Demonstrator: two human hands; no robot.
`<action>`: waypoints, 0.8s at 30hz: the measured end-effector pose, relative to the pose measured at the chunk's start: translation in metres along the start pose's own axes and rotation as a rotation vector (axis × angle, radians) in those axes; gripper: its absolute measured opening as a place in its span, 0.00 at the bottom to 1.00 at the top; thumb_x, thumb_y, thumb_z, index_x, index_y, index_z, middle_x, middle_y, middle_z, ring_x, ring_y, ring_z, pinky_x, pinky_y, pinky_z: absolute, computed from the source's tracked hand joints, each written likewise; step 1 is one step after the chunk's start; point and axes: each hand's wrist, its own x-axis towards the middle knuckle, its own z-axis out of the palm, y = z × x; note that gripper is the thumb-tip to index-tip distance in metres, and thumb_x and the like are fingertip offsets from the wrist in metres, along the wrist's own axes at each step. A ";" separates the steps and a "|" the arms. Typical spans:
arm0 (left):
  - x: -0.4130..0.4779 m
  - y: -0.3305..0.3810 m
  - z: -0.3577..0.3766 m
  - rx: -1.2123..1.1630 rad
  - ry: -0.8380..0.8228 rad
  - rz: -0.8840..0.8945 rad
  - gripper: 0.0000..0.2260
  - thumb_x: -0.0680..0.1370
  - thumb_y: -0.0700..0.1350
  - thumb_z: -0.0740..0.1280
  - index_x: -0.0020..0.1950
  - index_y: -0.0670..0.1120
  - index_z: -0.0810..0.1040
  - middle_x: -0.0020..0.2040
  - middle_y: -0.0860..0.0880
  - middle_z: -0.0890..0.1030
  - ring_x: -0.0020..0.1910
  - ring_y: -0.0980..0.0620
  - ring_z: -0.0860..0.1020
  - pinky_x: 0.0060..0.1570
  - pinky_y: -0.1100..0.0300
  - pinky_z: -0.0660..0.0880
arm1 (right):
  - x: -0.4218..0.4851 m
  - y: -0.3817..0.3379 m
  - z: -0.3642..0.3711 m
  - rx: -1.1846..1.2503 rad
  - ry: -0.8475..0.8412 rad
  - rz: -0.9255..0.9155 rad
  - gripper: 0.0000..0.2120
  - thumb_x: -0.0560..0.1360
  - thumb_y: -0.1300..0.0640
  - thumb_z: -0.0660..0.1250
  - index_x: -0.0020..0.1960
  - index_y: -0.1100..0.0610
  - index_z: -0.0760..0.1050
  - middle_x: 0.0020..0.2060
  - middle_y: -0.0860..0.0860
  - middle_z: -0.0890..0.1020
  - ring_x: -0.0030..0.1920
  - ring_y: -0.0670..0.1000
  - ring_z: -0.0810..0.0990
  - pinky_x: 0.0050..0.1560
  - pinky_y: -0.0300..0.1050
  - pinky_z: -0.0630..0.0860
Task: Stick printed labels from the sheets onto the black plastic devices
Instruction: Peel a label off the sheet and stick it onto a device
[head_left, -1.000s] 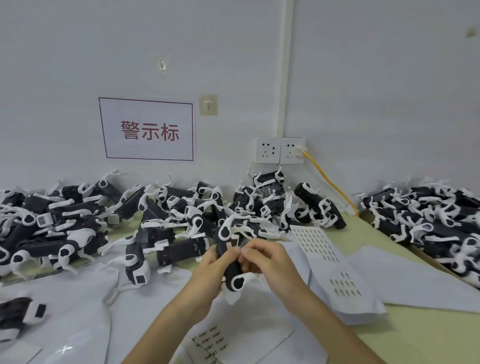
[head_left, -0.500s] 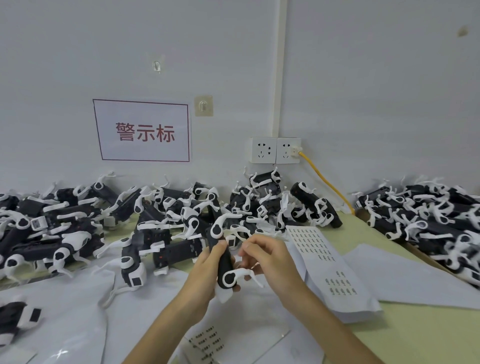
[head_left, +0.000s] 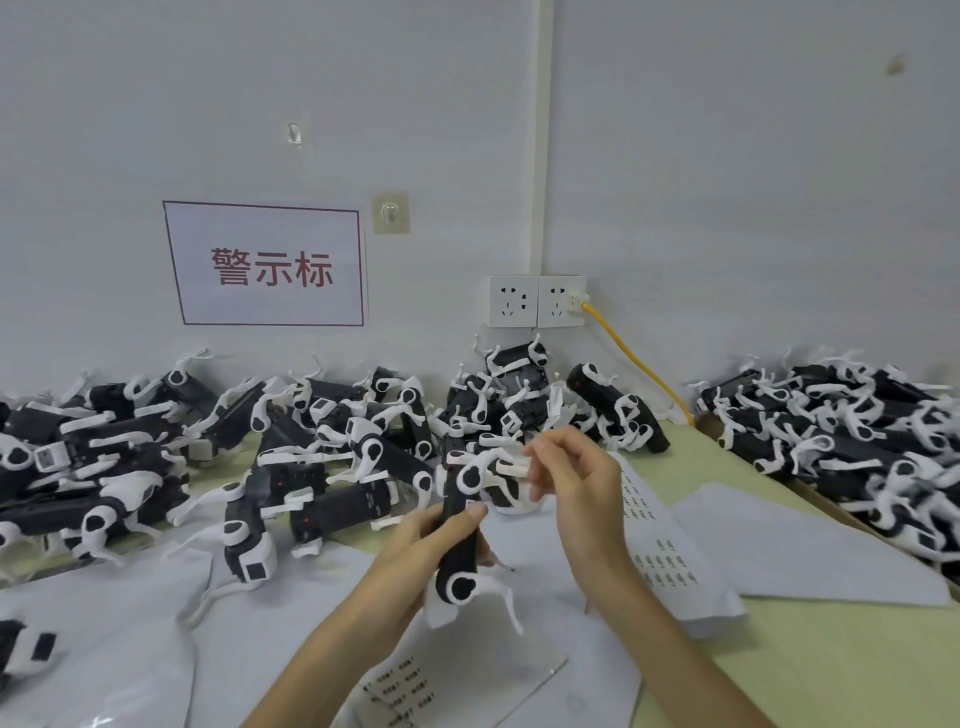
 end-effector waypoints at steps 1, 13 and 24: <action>0.000 0.000 0.000 0.004 -0.007 0.004 0.26 0.69 0.58 0.73 0.56 0.39 0.81 0.40 0.43 0.83 0.44 0.48 0.84 0.47 0.56 0.78 | 0.001 0.001 -0.003 -0.014 0.008 -0.018 0.08 0.74 0.54 0.66 0.38 0.54 0.79 0.30 0.51 0.77 0.32 0.51 0.74 0.36 0.47 0.73; 0.000 -0.007 -0.001 0.212 -0.158 -0.172 0.33 0.64 0.65 0.78 0.52 0.36 0.84 0.41 0.39 0.83 0.38 0.45 0.81 0.41 0.56 0.76 | 0.014 -0.003 -0.027 -0.406 -0.822 0.212 0.10 0.79 0.54 0.69 0.57 0.56 0.84 0.54 0.50 0.85 0.58 0.46 0.82 0.60 0.39 0.76; 0.007 0.002 -0.011 -0.044 0.338 -0.047 0.15 0.84 0.50 0.61 0.49 0.41 0.80 0.46 0.41 0.83 0.33 0.46 0.78 0.29 0.57 0.74 | 0.026 -0.009 -0.060 -0.252 -0.726 0.544 0.16 0.70 0.55 0.68 0.55 0.55 0.84 0.51 0.57 0.82 0.40 0.50 0.82 0.34 0.41 0.78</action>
